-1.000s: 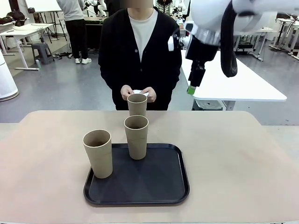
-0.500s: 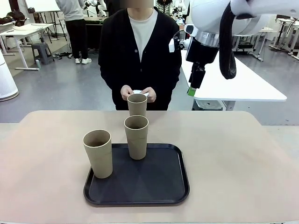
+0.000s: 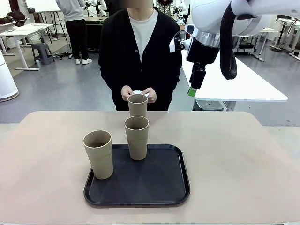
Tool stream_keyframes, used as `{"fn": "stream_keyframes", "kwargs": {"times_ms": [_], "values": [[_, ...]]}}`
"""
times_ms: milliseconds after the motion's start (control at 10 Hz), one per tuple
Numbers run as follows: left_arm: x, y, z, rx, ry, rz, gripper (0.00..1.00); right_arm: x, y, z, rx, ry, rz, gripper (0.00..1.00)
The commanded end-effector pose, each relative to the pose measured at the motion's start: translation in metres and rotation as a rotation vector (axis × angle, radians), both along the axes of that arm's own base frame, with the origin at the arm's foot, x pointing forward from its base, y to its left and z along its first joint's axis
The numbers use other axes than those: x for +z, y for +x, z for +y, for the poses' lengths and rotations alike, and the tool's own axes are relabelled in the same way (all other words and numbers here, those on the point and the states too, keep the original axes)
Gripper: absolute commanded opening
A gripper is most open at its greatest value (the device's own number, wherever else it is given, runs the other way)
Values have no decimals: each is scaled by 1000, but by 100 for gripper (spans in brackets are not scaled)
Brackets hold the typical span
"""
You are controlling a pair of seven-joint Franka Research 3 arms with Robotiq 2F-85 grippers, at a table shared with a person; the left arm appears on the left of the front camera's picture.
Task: Place coasters on the table and set cups on them.
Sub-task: Take one Reusable plastic cup from the Flat Tray and place it on a coaster set by the human.
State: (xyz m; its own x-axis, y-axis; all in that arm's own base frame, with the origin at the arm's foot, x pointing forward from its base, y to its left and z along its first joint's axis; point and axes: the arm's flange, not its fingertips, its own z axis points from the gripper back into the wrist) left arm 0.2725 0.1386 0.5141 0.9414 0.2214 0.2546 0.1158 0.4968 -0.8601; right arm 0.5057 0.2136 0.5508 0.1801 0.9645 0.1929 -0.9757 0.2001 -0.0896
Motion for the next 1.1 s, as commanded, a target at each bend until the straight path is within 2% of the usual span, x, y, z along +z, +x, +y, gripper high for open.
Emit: {"fn": "stream_keyframes", "kwargs": {"times_ms": [0, 300, 400, 500, 600, 700, 800, 900, 1000], "values": [[0, 0, 1, -5, -7, -25, 100, -3, -2, -2, 15, 1, -16, 100], [0, 0, 1, -5, -7, -25, 100, 0, 0, 0, 0, 0, 0, 100], [0, 0, 1, -5, -7, -25, 100, 1, -23, -20, -377, 53, -51, 100], [0, 0, 1, -5, -7, -25, 100, 1, -47, -40, -519, 66, 14, 100], [0, 0, 1, -5, -7, -25, 100, 5, -66, -54, -626, 78, 11, 100], [0, 0, 1, -5, -7, -25, 100, 5, -77, -62, -675, 91, 48, 100], [0, 0, 1, -5, -7, -25, 100, 3, -84, -62, -672, 79, 107, 100], [0, 0, 1, -5, -7, -25, 100, 1, -91, -57, -511, -34, 110, 100], [0, 0, 1, -5, -7, -25, 100, 10, -72, -70, -659, 67, 66, 100]]}}
